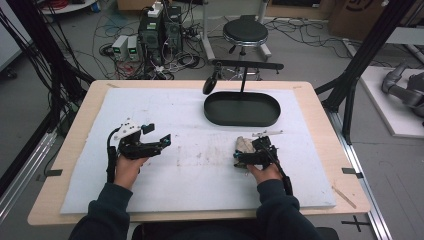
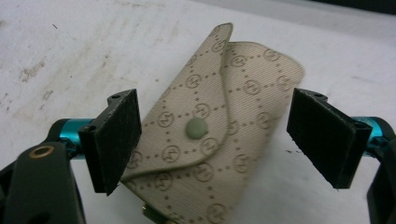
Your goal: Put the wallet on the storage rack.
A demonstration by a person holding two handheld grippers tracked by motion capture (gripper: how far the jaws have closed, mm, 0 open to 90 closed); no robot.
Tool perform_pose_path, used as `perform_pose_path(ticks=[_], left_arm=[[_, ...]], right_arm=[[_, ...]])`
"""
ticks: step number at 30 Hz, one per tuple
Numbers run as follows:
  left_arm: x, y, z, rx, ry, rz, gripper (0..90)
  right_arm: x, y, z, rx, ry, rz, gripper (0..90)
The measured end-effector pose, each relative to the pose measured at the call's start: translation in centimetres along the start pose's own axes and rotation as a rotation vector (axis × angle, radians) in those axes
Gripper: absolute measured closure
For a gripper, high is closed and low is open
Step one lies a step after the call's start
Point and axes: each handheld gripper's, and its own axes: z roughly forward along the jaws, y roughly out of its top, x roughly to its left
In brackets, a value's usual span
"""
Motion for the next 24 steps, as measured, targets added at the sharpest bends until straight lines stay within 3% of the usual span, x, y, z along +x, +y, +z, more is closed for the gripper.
perform_pose_path(ticks=[1, 5, 8, 9, 10, 12, 13, 17, 20, 24], left_arm=[[0.0, 0.0, 0.0, 0.000, 0.002, -0.001, 18.4], [0.1, 0.0, 0.0, 0.001, 0.004, -0.001, 18.4], [0.1, 0.0, 0.0, 0.003, 0.004, 0.000, 18.5], [0.1, 0.0, 0.0, 0.003, 0.006, -0.001, 18.5], [0.1, 0.0, -0.1, 0.002, 0.011, 0.000, 18.5], [0.2, 0.0, -0.2, 0.003, 0.010, -0.001, 18.5], [0.2, 0.0, -0.2, 0.000, 0.014, -0.001, 18.6], [0.3, 0.0, -0.3, 0.002, 0.021, 0.002, 18.6], [0.2, 0.0, -0.4, -0.009, 0.034, 0.012, 19.1], [0.3, 0.1, -0.5, -0.010, 0.041, 0.011, 19.1]], right_arm=[[0.9, 0.0, 0.6, 0.015, -0.050, -0.011, 14.2], [1.8, -0.1, 1.6, 0.030, -0.098, -0.098, 12.9], [1.9, 0.0, 1.7, 0.047, -0.080, -0.226, 13.0], [1.9, 0.0, 1.7, 0.047, -0.080, -0.226, 13.0], [1.7, 0.1, 1.8, 0.059, -0.069, -0.260, 14.3], [1.5, 0.2, 1.7, 0.063, -0.055, -0.267, 16.0], [1.0, 0.4, 1.2, 0.076, -0.027, -0.292, 24.1], [0.1, 0.6, 0.8, 0.088, -0.016, -0.313, 31.2], [-0.7, 0.6, 1.2, 0.095, 0.009, -0.329, 27.5], [-0.9, 0.7, 1.4, 0.091, 0.033, -0.329, 30.2]])
